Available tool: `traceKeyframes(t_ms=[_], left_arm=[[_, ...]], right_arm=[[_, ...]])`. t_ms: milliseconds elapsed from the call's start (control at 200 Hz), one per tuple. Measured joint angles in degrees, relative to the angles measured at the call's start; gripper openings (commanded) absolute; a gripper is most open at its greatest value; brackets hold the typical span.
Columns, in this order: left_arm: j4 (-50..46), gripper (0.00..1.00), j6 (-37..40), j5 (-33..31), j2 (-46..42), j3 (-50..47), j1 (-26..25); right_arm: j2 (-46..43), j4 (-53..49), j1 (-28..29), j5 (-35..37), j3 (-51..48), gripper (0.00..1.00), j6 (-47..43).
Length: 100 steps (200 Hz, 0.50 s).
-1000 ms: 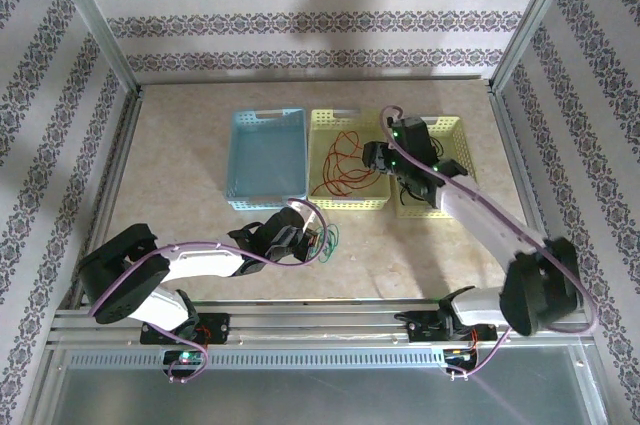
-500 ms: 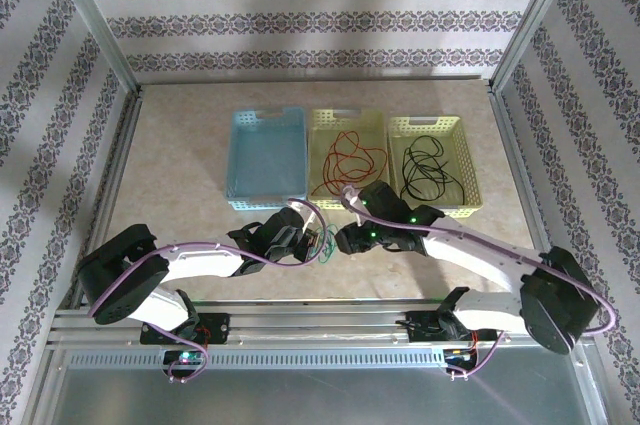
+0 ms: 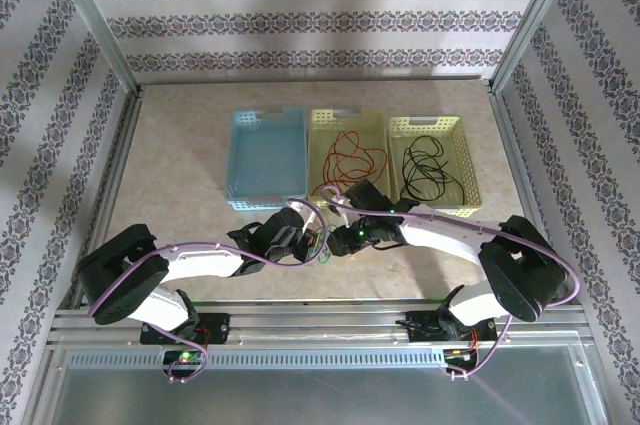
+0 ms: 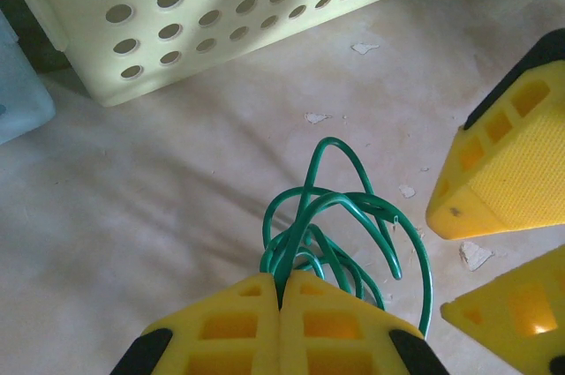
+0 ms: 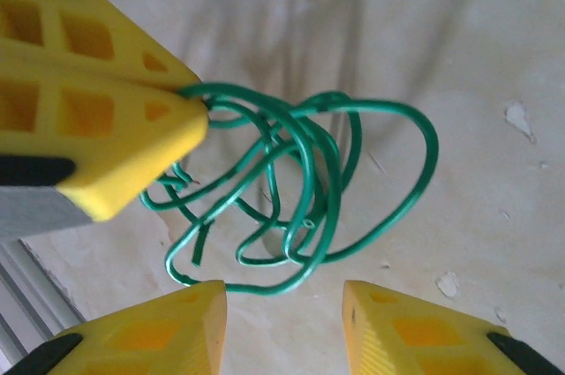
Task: Untangle the cables
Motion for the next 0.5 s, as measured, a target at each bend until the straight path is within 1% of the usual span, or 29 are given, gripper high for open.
traceKeyframes(t_ms=[225, 295, 385, 500], left_arm=[[-0.13, 0.0, 0.0, 0.02, -0.22, 0.0, 0.0], [-0.33, 0.0, 0.0, 0.02, -0.42, 0.0, 0.0], [-0.59, 0.0, 0.0, 0.0, -0.57, 0.0, 0.0], [-1.01, 0.0, 0.0, -0.04, -0.74, 0.0, 0.0]], right_arm=[[2.84, 1.36, 0.0, -1.05, 1.4, 0.33, -0.46], [3.67, 1.77, 0.0, -1.05, 1.4, 0.27, -0.37], [3.85, 2.58, 0.0, -0.96, 1.27, 0.14, -0.31], [3.32, 3.54, -0.02, 0.83, 0.15, 0.02, 0.57]])
